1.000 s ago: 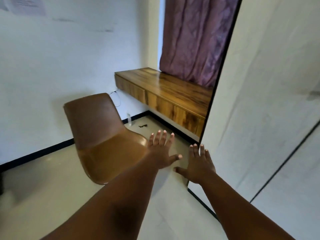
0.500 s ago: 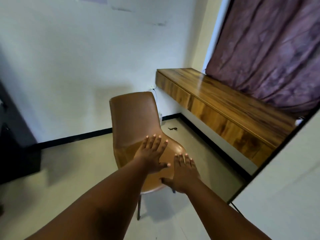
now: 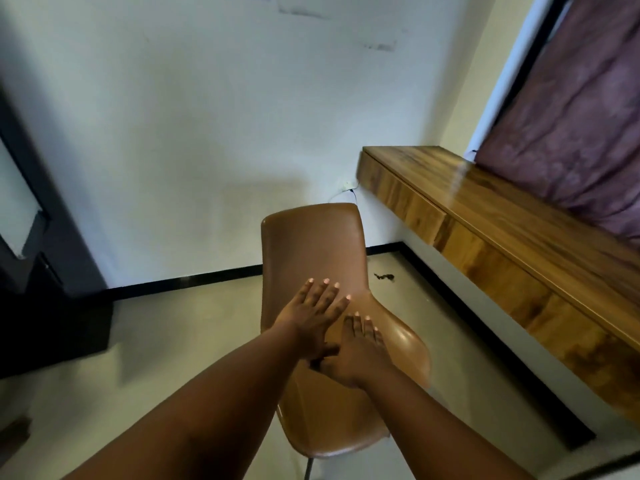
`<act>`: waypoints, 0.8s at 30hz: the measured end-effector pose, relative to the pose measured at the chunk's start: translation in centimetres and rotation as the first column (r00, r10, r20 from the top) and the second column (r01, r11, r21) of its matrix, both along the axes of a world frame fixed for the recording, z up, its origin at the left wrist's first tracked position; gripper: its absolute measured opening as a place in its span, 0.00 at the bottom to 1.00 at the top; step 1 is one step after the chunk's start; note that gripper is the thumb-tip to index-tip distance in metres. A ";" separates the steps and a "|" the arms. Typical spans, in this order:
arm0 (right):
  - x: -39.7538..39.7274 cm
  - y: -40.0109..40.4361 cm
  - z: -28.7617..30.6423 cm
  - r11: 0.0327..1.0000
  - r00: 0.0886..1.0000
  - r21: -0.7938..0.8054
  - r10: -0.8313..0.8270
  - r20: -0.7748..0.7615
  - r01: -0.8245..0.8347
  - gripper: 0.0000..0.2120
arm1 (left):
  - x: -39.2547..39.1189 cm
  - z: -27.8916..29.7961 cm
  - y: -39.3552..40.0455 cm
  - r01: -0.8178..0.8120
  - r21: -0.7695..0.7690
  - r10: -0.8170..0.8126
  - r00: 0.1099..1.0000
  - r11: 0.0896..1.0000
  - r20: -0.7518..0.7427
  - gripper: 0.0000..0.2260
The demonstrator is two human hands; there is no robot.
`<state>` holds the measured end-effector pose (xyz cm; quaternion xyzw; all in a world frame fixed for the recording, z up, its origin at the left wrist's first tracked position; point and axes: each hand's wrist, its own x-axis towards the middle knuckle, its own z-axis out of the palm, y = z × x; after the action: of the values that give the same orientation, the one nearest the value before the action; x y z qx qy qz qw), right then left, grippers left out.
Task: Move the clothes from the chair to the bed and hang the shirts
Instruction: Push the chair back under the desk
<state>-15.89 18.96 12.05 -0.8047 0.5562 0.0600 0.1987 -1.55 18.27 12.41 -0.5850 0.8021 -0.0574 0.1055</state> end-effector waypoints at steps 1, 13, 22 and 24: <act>0.9 -1.6 -0.2 1.000 1.000 -0.006 0.020 0.008 -0.020 0.57 | 0.8 0.2 -1.4 0.003 0.003 -0.003 1.000 1.000 0.016 0.39; 8.8 -21.3 1.9 0.990 0.985 0.027 0.134 0.110 -0.138 0.64 | 8.7 7.4 -19.2 -0.031 -0.069 0.043 0.980 0.997 0.192 0.46; 9.5 -28.8 2.3 1.000 1.000 -0.024 -0.017 -0.005 0.017 0.59 | 10.8 5.7 -31.9 0.140 -0.127 -0.127 0.987 0.982 0.102 0.48; 10.0 -30.8 2.2 0.994 0.994 -0.020 -0.105 -0.020 0.105 0.61 | 11.2 4.9 -35.1 0.220 -0.164 -0.213 0.975 0.962 0.061 0.47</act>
<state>-5.87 -11.89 14.27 -0.7756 0.6003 0.0528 0.1880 9.62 -16.86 17.35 -0.4994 0.8509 -0.1492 0.0656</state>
